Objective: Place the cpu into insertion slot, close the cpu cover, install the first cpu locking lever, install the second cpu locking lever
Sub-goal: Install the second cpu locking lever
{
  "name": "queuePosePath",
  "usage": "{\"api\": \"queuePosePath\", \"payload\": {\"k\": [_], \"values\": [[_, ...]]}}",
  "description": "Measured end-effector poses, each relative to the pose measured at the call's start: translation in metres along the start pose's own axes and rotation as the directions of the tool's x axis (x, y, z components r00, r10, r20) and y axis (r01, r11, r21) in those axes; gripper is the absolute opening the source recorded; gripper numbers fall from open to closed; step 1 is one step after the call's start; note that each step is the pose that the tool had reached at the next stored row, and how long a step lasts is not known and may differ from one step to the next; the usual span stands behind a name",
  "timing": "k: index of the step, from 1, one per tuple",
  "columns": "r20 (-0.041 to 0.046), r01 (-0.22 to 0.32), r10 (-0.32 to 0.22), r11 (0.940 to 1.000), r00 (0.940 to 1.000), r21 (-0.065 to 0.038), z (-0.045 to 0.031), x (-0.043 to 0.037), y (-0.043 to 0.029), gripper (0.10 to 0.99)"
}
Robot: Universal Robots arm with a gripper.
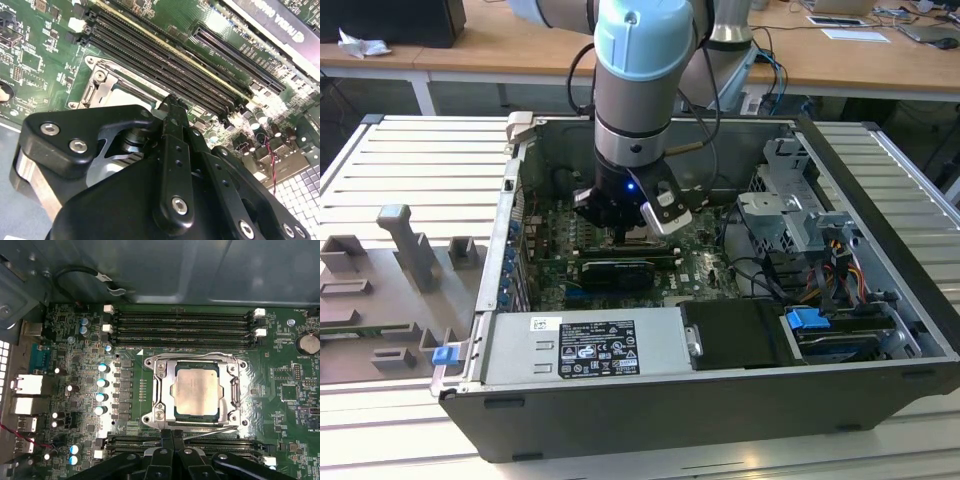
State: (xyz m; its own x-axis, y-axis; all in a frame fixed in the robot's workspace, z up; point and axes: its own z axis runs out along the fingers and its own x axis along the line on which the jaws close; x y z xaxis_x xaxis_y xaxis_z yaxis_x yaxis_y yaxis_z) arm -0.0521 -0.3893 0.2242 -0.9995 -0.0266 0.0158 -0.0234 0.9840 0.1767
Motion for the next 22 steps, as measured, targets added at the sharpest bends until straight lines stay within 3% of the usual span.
{"api": "queuePosePath", "payload": {"k": [3, 7, 17, 22], "values": [[0.0003, 0.000, 0.000, 1.0000, 1.0000, -0.010, 0.0004, 0.0002, -0.0032, 0.106], [0.0003, 0.005, -0.005, 0.9990, 1.0000, -0.044, 0.0004, 0.0039, -0.0084, 0.106], [-0.0054, 0.040, -0.040, 0.9975, 0.9992, -0.058, 0.0074, 0.0119, -0.0135, 0.106], [-0.0074, 0.057, -0.057, 0.9959, 0.9983, -0.071, 0.0138, 0.0157, -0.0146, 0.106]]}}
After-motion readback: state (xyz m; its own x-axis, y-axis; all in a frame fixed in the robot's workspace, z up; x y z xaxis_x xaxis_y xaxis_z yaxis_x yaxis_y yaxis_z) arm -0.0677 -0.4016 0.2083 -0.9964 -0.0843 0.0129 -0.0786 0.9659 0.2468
